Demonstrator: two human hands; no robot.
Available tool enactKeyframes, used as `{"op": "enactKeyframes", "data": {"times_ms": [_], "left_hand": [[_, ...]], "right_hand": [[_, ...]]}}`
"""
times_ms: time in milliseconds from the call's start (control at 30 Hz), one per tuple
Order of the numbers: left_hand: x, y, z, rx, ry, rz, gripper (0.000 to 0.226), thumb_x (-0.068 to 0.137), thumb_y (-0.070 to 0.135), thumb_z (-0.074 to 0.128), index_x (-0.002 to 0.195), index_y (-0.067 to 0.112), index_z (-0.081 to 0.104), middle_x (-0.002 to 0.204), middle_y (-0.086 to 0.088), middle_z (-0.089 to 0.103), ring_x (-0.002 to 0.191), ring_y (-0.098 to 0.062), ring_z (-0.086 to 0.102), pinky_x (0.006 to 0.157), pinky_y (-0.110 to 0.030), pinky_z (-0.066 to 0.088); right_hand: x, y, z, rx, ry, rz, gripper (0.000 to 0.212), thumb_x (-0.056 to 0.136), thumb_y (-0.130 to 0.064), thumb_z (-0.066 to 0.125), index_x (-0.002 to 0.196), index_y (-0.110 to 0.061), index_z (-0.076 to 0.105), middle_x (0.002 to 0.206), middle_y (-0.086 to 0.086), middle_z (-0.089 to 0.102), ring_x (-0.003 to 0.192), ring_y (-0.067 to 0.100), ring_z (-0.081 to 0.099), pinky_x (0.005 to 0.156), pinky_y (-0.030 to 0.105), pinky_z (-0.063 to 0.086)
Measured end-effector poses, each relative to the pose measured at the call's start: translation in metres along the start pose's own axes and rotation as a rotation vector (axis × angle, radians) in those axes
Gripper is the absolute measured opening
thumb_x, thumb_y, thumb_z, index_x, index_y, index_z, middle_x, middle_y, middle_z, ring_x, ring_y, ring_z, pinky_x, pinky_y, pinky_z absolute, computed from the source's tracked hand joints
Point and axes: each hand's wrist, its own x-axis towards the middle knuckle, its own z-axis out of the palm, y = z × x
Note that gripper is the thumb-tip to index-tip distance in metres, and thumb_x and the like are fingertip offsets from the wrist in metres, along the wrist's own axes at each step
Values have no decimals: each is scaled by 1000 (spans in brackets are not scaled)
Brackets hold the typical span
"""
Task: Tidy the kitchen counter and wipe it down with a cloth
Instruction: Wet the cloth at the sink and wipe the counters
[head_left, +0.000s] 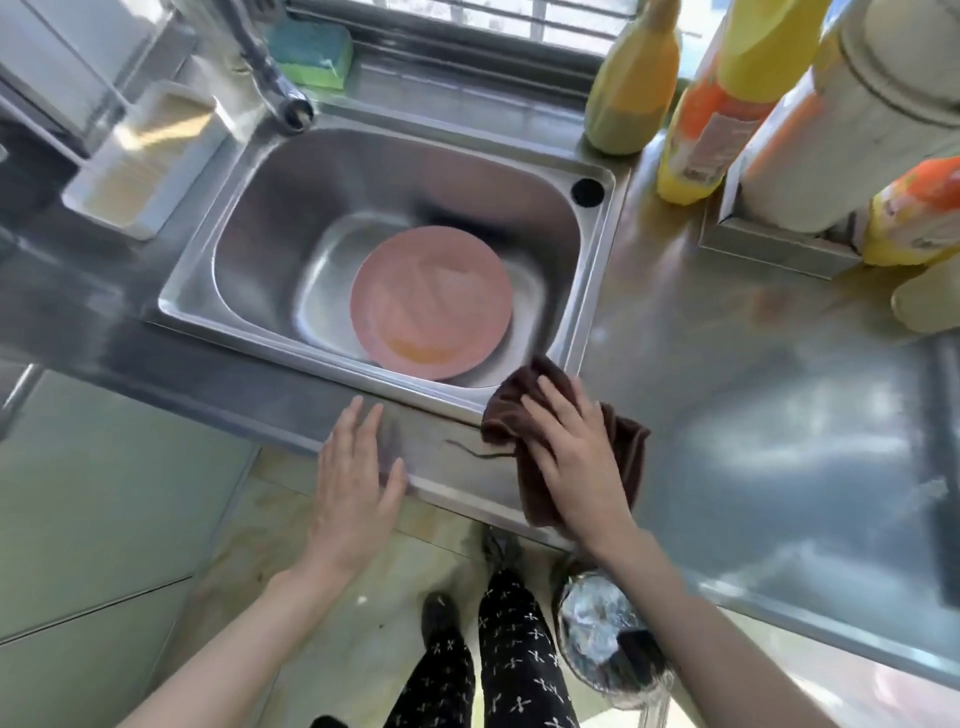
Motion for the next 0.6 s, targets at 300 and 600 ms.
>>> {"op": "enactKeyframes", "data": {"times_ms": [300, 600], "left_hand": [[30, 9, 17, 241, -138, 114, 92, 74, 65, 54, 145, 30, 7, 156, 6, -7, 143, -15, -10, 115, -41, -5], [30, 0, 10, 236, -114, 126, 100, 67, 72, 49, 144, 33, -2, 156, 6, -10, 142, -13, -13, 114, -40, -7]], "right_hand": [[174, 72, -40, -204, 25, 91, 44, 92, -24, 49, 135, -10, 48, 153, 15, 25, 140, 42, 14, 117, 45, 9], [4, 15, -13, -130, -91, -158, 44, 89, -28, 42, 130, -15, 53, 146, 6, 40, 137, 33, 23, 111, 45, 20]]}}
